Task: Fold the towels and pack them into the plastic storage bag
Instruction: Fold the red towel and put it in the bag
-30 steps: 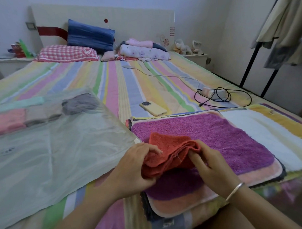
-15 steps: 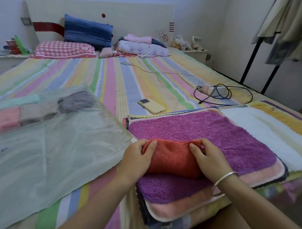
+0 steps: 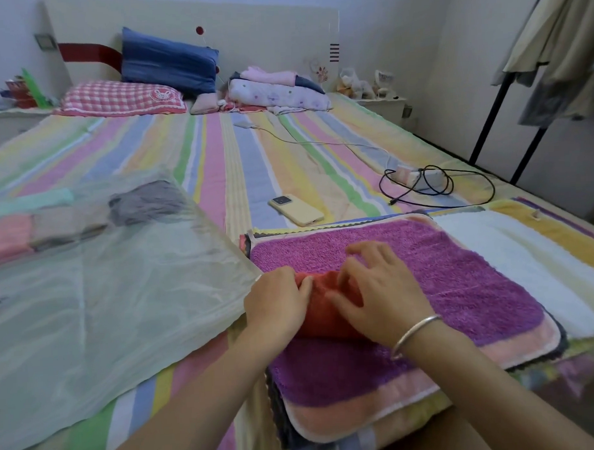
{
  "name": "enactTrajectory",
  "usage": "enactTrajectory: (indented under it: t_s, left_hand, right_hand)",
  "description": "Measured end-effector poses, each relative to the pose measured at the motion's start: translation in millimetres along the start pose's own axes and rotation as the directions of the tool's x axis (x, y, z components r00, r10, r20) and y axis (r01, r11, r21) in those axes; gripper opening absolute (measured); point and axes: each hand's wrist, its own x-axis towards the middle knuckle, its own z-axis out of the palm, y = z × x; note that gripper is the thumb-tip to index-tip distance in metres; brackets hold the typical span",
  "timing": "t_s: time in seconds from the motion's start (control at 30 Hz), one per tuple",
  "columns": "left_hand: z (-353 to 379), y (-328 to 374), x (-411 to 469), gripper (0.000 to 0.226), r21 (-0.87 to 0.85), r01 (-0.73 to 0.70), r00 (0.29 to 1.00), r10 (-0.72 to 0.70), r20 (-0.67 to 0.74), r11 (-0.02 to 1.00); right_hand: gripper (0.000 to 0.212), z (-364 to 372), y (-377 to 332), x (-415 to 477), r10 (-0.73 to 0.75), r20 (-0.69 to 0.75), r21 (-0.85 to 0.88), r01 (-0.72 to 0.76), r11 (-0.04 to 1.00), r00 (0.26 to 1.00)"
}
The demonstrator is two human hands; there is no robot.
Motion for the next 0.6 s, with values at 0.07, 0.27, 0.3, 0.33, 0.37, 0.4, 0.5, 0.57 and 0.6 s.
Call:
enactTrajectory:
  t_s: [0.07,0.27,0.3,0.33,0.37,0.4,0.5,0.57,0.6]
  left_hand:
    - [0,-1,3,0.034,-0.009,0.008,1.0,-0.008,0.022,1.0]
    - [-16,-16,-8,0.013,-0.271,-0.04,0.996,0.017,-0.085,0.962]
    - [-21,-22,-13,0.008,-0.282,-0.07,0.991,0.035,-0.125,0.957]
    - [-27,-31,-17,0.004,-0.271,-0.107,0.984,0.063,-0.166,0.957]
    - [-33,-41,-22,0.003,-0.249,-0.143,0.976,0.095,-0.196,0.958]
    - [-38,-54,-26,0.005,-0.225,-0.17,0.97,0.123,-0.211,0.959]
    - [-53,-104,-38,0.017,-0.114,-0.229,0.966,0.212,-0.149,0.967]
    - [-62,-138,-45,0.042,-0.034,-0.261,0.964,0.258,-0.066,0.965]
    - [-67,-154,-47,0.052,0.008,-0.268,0.963,0.268,-0.033,0.964]
  right_hand:
    - [0.07,-1,-5,5,-0.07,0.325,-0.075,0.099,0.992,0.943]
    - [0.07,-1,-6,28,-0.023,0.678,-0.092,0.116,0.989,0.735]
    - [0.069,-1,-7,29,-0.025,0.683,-0.1,0.127,0.987,0.73]
    - [0.069,-1,-9,29,-0.027,0.679,-0.115,0.143,0.983,0.734]
    - [0.069,-2,-11,28,-0.03,0.667,-0.138,0.162,0.977,0.744]
    - [0.068,-3,-13,27,-0.035,0.653,-0.161,0.184,0.97,0.757]
    - [0.062,-7,-17,25,-0.048,0.598,-0.203,0.208,0.957,0.8]
    - [0.052,-11,-22,25,-0.061,0.537,-0.215,0.206,0.955,0.842]
    - [0.047,-14,-26,24,-0.071,0.495,-0.21,0.199,0.957,0.866]
